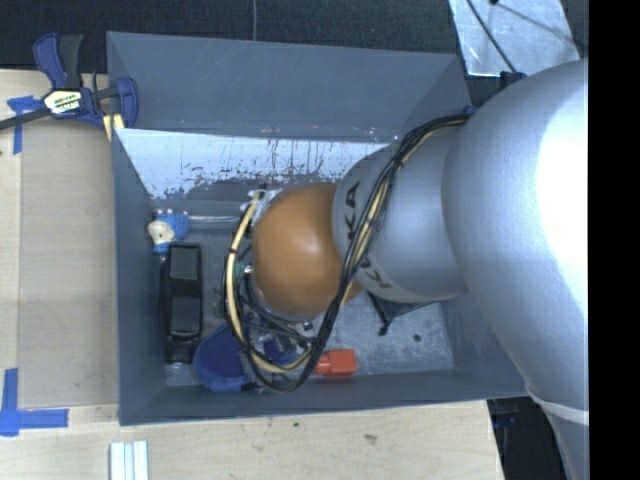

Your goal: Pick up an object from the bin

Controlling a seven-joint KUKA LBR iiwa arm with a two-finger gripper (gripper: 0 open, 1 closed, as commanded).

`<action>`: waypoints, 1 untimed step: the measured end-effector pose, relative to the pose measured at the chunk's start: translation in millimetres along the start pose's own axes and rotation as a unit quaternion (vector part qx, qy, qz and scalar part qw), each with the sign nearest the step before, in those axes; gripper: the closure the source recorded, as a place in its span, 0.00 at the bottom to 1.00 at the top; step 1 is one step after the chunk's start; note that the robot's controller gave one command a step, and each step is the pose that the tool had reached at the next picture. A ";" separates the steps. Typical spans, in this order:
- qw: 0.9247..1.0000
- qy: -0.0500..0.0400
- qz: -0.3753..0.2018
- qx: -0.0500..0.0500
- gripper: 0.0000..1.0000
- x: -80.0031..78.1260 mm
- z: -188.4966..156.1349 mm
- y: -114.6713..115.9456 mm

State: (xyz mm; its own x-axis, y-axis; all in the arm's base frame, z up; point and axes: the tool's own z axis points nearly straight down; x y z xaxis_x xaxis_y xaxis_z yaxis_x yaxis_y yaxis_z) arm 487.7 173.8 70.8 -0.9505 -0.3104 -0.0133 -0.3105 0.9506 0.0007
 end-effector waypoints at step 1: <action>0.987 0.009 -0.162 0.003 0.00 -20.9 -28.8 40.1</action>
Offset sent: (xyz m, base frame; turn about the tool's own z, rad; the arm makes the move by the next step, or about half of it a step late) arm 0.0052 0.0495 0.0292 -0.3315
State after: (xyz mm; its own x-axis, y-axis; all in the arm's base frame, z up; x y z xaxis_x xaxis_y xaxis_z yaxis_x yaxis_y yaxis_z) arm 494.8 218.3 99.9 -0.8010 -0.5987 0.0053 -0.5987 0.8009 -0.0066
